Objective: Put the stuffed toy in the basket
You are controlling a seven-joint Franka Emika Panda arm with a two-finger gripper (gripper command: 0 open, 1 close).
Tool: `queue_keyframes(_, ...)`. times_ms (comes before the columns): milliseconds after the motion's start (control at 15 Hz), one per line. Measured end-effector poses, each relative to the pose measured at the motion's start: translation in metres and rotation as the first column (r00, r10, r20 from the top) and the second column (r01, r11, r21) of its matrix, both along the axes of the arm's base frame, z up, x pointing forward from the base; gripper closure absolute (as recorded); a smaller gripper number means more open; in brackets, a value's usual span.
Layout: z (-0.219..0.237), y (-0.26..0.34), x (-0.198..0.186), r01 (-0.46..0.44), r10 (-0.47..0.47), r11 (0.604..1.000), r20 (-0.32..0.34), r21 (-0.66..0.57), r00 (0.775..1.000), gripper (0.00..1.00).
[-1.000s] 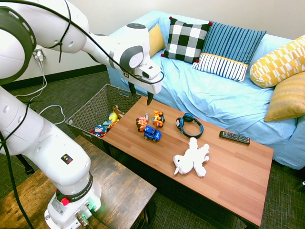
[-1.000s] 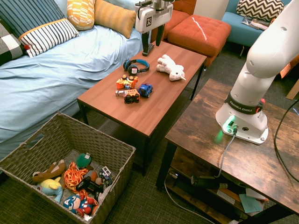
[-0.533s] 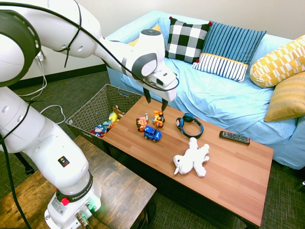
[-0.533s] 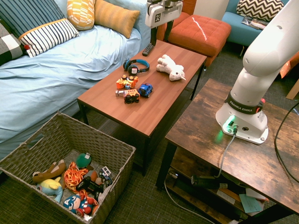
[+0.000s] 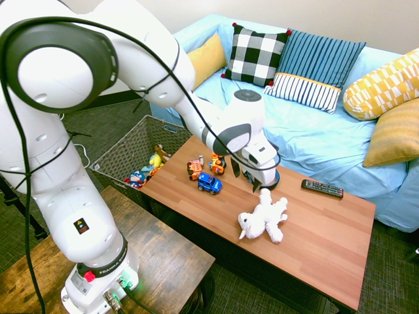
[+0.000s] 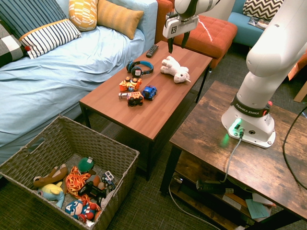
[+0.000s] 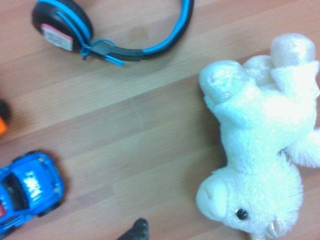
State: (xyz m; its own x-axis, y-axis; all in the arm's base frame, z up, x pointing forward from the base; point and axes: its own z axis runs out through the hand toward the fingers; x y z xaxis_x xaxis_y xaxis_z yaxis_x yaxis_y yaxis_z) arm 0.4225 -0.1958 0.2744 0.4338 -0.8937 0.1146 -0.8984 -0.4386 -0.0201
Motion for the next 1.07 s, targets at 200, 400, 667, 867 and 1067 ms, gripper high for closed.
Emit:
queue_keyframes(200, -0.035, -0.025, 0.002, 0.045, -0.045, 0.999, -0.023, -0.006, 0.999, 0.0)
queue_keyframes(400, -0.067, -0.042, 0.006, 0.077, -0.076, 0.997, -0.049, 0.003, 0.996, 0.0)
queue_keyframes(667, -0.107, -0.056, 0.006, 0.113, -0.111, 0.993, -0.085, 0.022, 0.99, 0.0)
queue_keyframes(867, -0.133, -0.066, 0.008, 0.149, -0.146, 0.988, -0.079, 0.029, 0.986, 0.0)
queue_keyframes(1067, -0.148, -0.075, 0.016, 0.172, -0.169, 0.985, -0.072, 0.029, 0.983, 0.0)
